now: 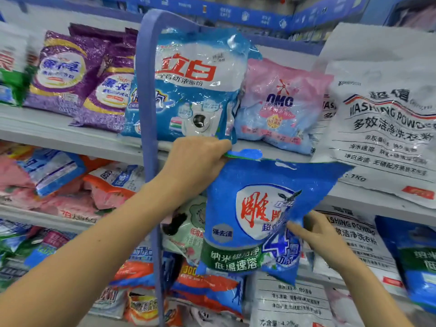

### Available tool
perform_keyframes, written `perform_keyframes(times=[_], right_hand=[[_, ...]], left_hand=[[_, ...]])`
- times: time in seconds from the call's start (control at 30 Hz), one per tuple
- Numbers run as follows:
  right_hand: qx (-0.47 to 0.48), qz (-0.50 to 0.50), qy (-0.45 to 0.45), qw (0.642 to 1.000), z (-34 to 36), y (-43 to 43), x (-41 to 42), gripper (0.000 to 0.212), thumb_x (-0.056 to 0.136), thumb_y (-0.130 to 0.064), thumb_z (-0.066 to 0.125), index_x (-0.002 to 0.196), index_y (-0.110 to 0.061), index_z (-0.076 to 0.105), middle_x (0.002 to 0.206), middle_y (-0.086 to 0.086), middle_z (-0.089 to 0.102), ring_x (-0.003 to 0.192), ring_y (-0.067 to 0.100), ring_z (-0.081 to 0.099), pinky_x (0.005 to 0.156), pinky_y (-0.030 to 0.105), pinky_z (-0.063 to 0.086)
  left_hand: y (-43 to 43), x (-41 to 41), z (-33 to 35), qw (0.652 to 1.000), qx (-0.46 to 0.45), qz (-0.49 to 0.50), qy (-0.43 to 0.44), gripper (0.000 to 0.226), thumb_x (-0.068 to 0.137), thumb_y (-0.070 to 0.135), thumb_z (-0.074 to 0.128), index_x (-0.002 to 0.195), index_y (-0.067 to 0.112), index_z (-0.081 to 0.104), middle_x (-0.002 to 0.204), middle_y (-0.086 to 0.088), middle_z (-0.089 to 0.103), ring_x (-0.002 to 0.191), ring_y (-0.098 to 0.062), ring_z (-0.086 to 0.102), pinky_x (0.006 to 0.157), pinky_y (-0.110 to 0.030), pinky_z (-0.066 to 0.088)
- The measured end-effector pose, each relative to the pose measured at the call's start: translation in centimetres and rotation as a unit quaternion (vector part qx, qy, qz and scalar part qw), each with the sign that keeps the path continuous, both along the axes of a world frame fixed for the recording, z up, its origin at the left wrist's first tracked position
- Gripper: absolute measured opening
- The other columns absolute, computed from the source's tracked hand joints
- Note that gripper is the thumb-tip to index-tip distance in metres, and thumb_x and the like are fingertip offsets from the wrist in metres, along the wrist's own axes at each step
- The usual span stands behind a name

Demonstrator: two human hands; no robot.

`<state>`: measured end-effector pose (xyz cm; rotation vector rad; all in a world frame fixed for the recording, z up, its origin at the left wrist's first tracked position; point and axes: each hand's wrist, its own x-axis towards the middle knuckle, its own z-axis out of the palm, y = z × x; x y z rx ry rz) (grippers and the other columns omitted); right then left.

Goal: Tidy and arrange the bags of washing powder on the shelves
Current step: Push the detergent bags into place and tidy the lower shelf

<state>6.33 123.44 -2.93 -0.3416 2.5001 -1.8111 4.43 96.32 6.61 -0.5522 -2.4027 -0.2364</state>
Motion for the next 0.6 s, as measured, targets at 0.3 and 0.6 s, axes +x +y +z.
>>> perform_keyframes(times=[0.3,0.6], right_hand=[[-0.227,-0.089,0.169,0.955,7.2,-4.2,-1.0,0.011,0.071,-0.026,0.062,0.081,-0.021,0.062,0.071,-0.013,0.072,0.067,0.004,0.069,0.054,0.018,0.052],[-0.273,0.004,0.158,0.949,16.1,-8.7,-4.6,0.012,0.09,-0.01,0.056,0.089,-0.018,0.065,0.082,-0.009,0.074,0.081,0.011,0.071,0.068,0.025,0.057]], left_hand=[[-0.4,0.1,4.4,0.998,0.0,-0.033,0.05,0.021,0.094,0.026,0.052,0.088,0.009,0.062,0.081,-0.011,0.064,0.082,-0.035,0.057,0.061,-0.037,0.036],[-3.7,-1.8,4.2,0.848,0.507,-0.152,0.013,0.019,0.09,0.027,0.062,0.074,0.018,0.059,0.053,0.017,0.06,0.05,0.004,0.053,0.047,-0.012,0.041]])
